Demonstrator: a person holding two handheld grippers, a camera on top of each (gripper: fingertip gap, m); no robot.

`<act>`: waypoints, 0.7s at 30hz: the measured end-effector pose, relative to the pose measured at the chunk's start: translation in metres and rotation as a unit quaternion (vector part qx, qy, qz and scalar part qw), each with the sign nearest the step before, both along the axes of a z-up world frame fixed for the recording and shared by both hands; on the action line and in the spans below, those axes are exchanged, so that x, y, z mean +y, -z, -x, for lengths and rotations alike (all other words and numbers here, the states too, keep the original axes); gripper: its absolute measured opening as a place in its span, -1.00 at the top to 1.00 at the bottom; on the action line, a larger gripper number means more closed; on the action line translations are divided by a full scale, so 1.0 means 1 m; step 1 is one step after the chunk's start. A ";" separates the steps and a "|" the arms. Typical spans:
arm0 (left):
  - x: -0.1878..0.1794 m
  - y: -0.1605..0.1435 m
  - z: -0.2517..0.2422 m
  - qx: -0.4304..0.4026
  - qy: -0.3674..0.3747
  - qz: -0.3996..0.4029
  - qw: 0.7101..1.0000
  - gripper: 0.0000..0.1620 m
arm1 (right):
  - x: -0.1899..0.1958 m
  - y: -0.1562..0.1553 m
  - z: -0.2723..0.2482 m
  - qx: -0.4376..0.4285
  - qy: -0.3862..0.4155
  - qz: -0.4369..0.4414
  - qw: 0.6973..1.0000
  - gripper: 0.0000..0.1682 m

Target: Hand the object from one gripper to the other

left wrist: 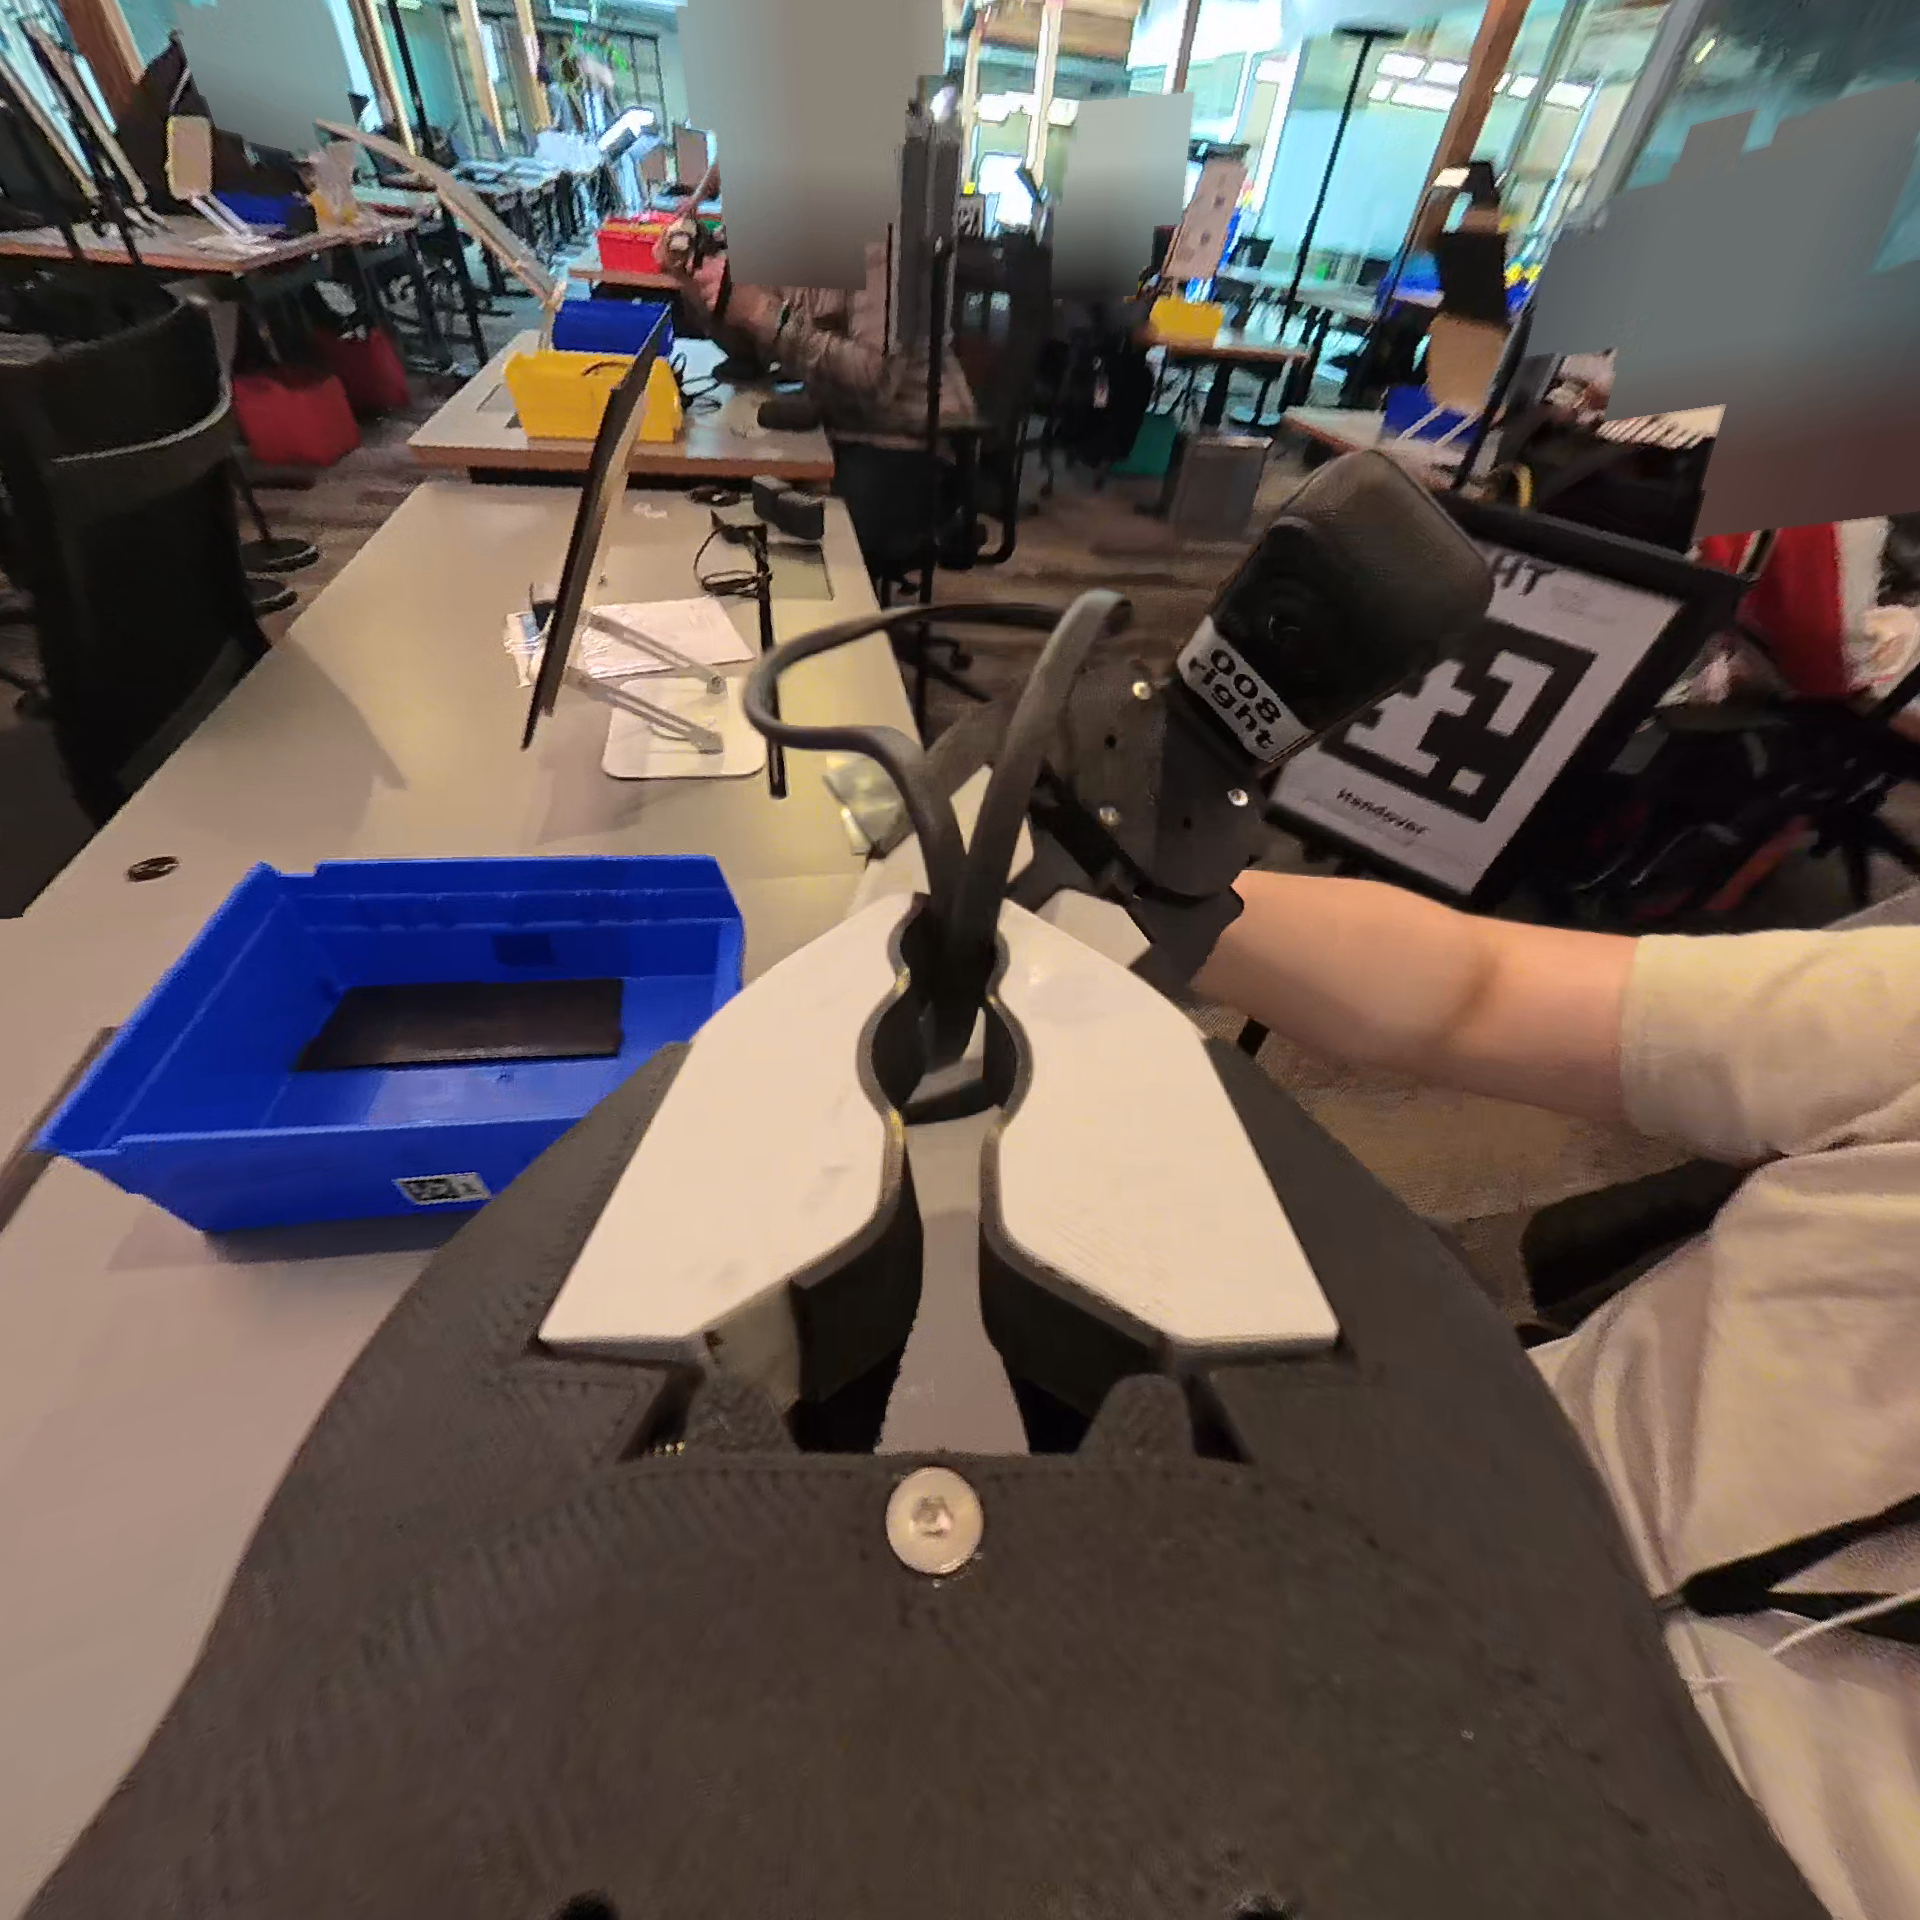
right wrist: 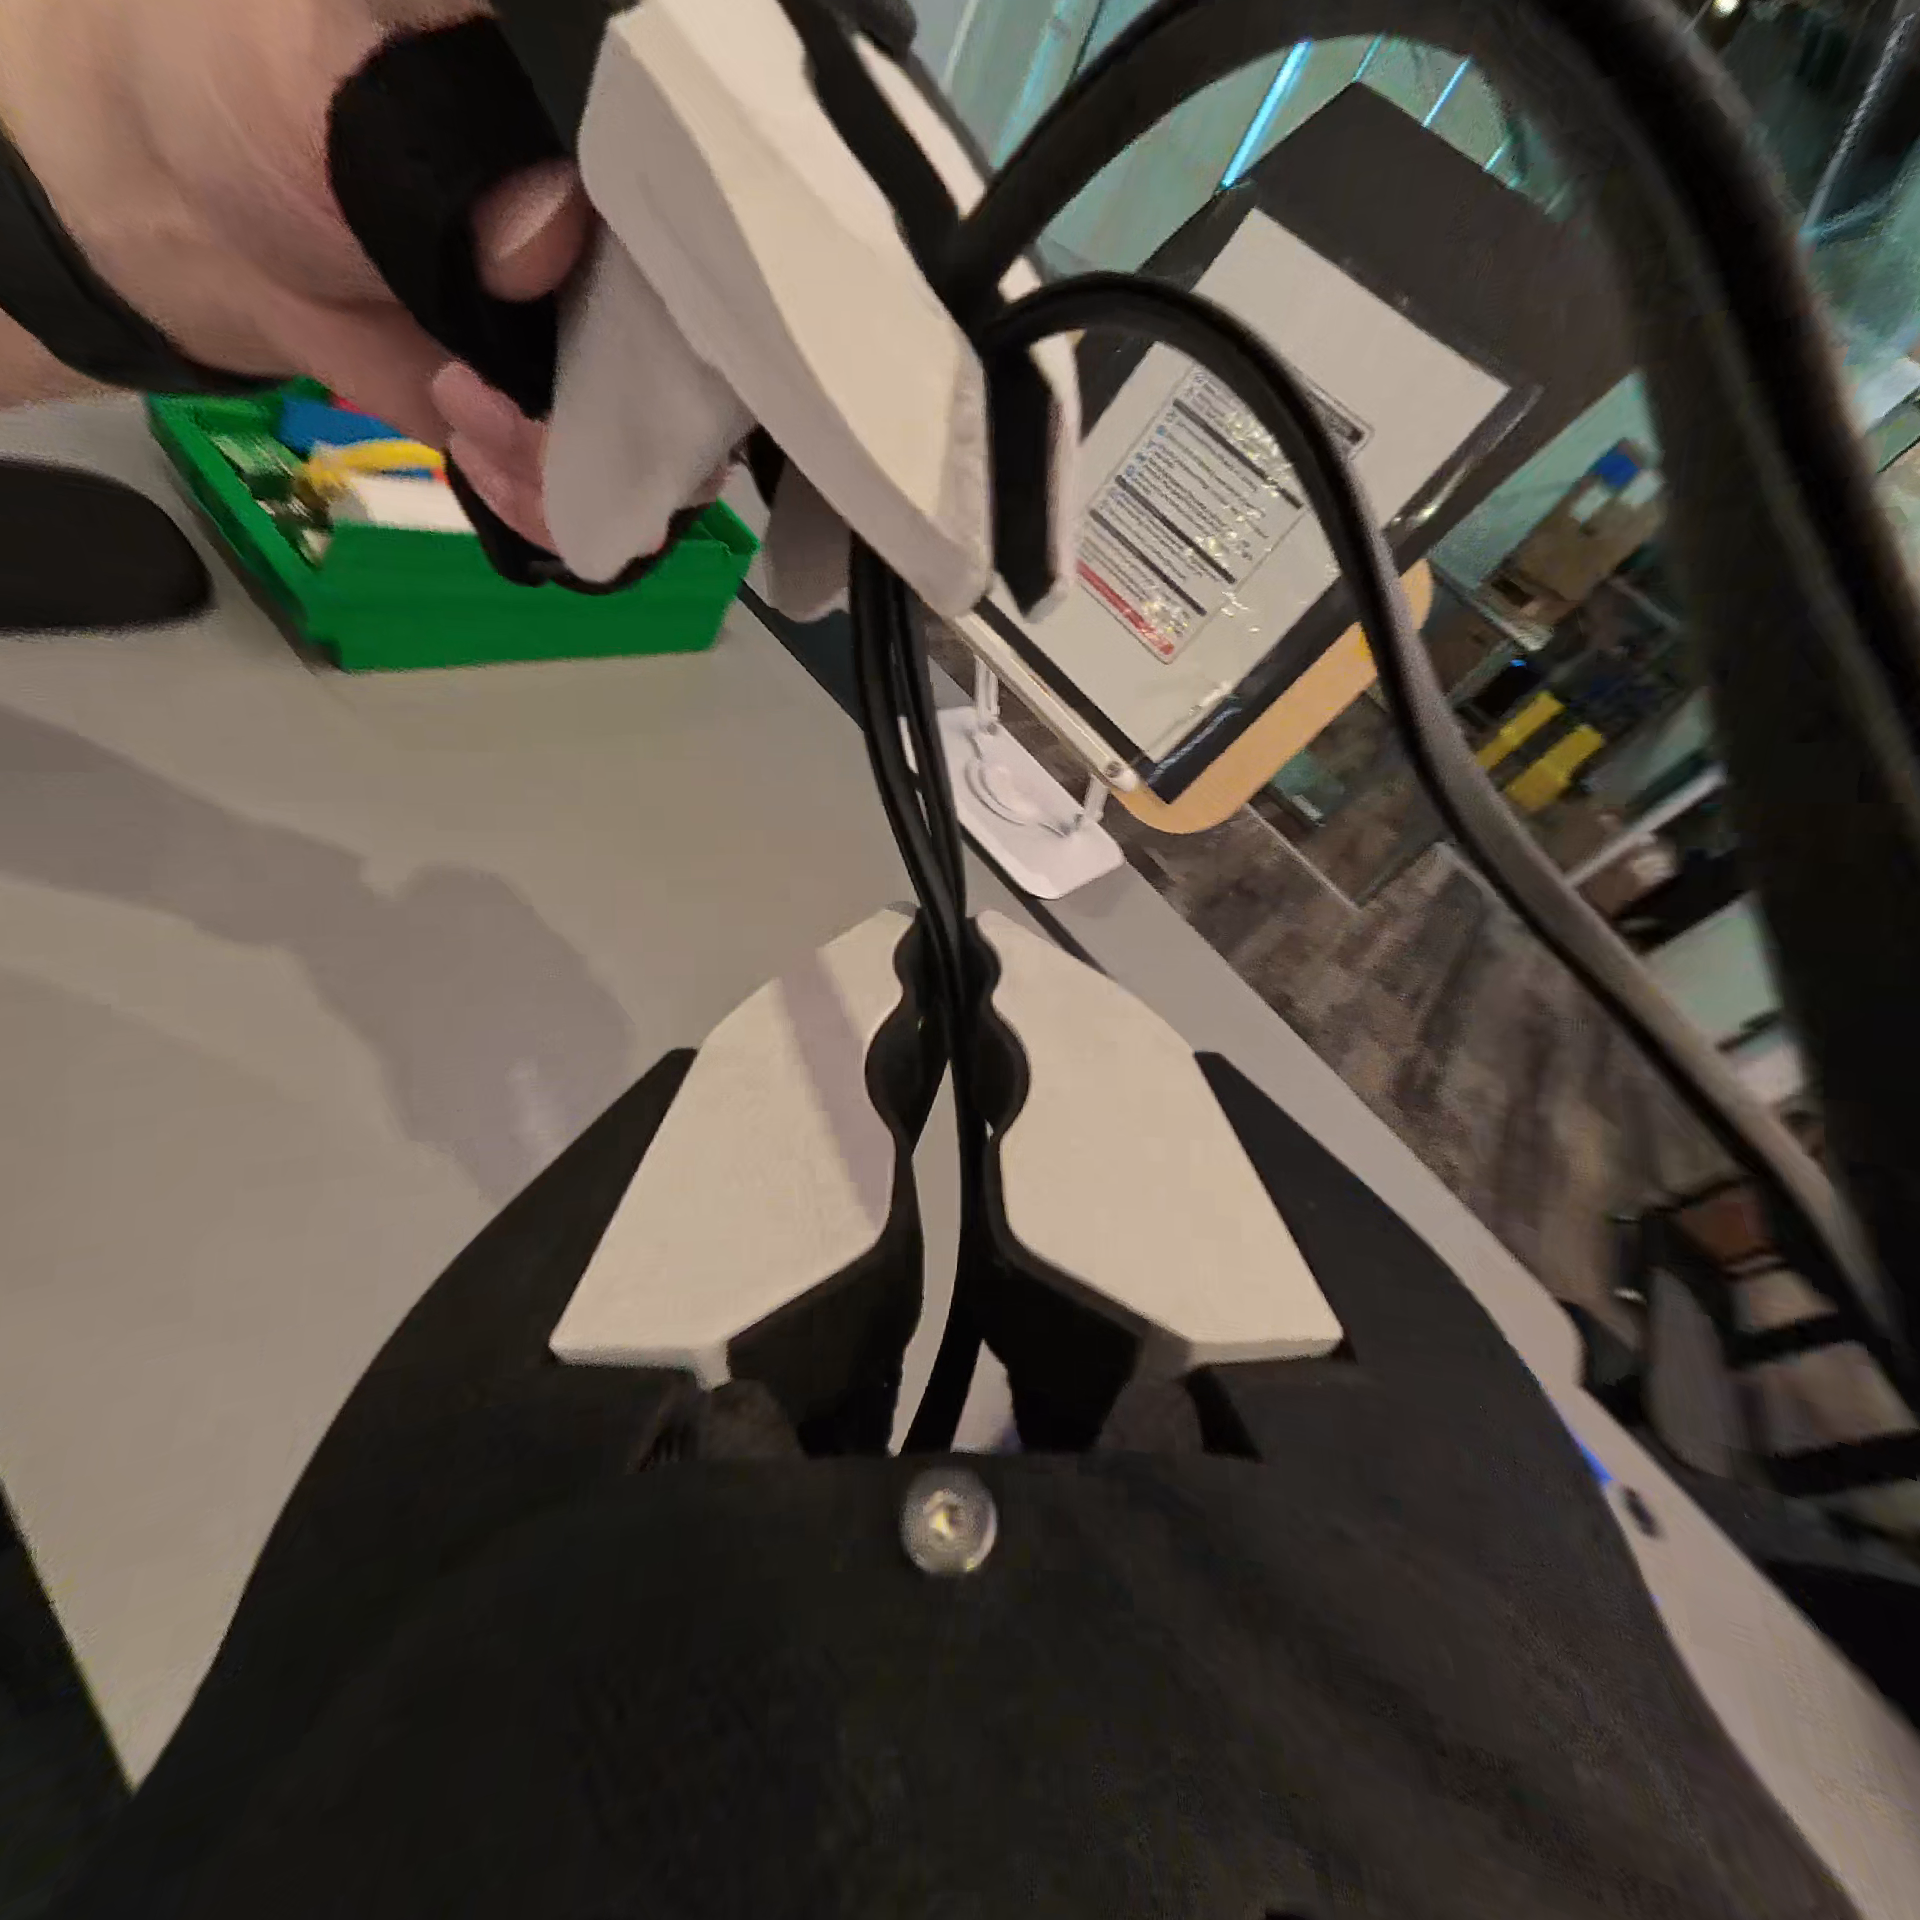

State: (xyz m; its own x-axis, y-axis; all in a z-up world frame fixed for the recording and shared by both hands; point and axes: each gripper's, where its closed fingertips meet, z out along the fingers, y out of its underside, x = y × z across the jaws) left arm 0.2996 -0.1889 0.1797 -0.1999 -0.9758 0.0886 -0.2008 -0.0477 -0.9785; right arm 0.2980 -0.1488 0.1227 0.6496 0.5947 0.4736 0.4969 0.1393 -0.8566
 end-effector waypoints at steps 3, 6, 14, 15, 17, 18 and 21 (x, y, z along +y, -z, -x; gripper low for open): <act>0.001 0.001 0.017 -0.030 0.000 0.013 0.999 0.85 | 0.001 -0.004 -0.009 -0.079 0.036 -0.047 0.995 0.94; 0.008 -0.007 0.037 -0.078 -0.005 0.042 0.996 0.85 | 0.000 -0.010 -0.018 -0.153 0.058 -0.078 0.983 0.94; 0.021 0.028 0.075 -0.050 -0.030 0.057 0.997 0.64 | 0.004 -0.014 -0.066 -0.390 0.125 -0.099 0.907 0.95; 0.021 0.034 0.076 -0.041 -0.028 0.059 0.997 0.64 | 0.004 -0.011 -0.067 -0.390 0.120 -0.084 0.909 0.95; 0.024 0.047 0.077 -0.018 -0.036 0.058 0.997 0.64 | 0.001 -0.001 -0.062 -0.334 0.098 -0.016 0.937 0.94; 0.025 0.051 0.077 -0.014 -0.039 0.058 0.997 0.63 | 0.000 0.002 -0.059 -0.300 0.086 0.020 0.950 0.94; 0.024 0.057 0.075 -0.007 -0.038 0.060 0.997 0.63 | -0.010 0.005 -0.042 -0.157 0.022 0.153 0.975 0.95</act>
State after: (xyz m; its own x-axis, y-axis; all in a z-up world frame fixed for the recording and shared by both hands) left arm 0.2247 -0.1647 0.1223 -0.1277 -0.9709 0.2024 -0.1780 -0.1783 -0.9677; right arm 0.3399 -0.1590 0.1177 0.5283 0.7150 0.4580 0.7418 -0.1263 -0.6586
